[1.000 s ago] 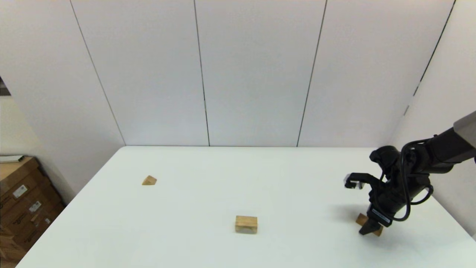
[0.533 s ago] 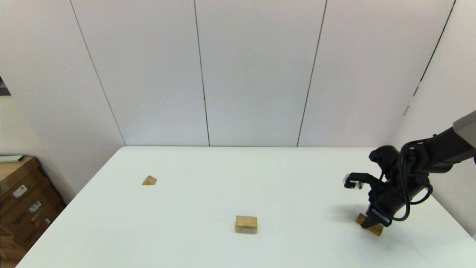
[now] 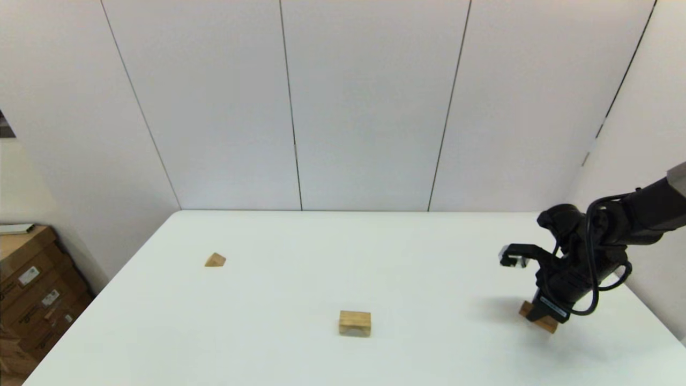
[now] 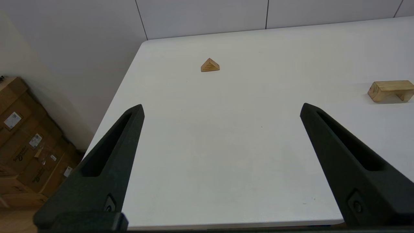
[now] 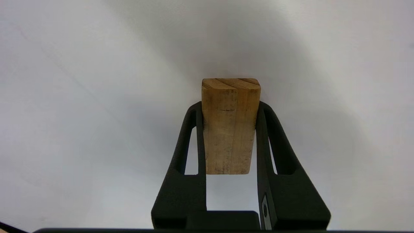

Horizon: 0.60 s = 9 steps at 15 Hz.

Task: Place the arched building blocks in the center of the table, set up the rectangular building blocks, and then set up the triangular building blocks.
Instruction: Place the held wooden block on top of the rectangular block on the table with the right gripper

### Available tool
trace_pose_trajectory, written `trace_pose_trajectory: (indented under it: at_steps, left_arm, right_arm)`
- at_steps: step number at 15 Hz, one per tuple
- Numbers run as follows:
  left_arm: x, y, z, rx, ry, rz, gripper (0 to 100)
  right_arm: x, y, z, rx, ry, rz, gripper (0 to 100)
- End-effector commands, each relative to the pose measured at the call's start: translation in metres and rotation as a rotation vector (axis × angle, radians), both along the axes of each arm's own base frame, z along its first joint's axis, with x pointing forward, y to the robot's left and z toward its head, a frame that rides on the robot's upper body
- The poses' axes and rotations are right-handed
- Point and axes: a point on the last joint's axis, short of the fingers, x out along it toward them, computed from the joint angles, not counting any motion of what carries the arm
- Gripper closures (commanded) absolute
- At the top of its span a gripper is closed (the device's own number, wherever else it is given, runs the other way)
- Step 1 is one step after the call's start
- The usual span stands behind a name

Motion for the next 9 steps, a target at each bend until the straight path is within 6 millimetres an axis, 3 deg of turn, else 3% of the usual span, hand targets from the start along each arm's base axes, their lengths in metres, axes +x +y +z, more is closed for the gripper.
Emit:
trace_pose_trajectory:
  at_steps: [1,5,9]
  left_arm:
    - [0.000,0.000,0.000,0.000,0.002,0.000,0]
    - [0.000,0.000,0.000,0.000,0.002,0.000,0]
    - [0.000,0.000,0.000,0.000,0.002,0.000,0]
  right_arm:
    - [-0.012,0.003,0.043,-0.003,-0.084,0.011,100]
    - [-0.047,0.017,0.105,0.007,-0.108,0.040,100]
    - [-0.091,0.047,0.160,0.027,-0.122,0.136,100]
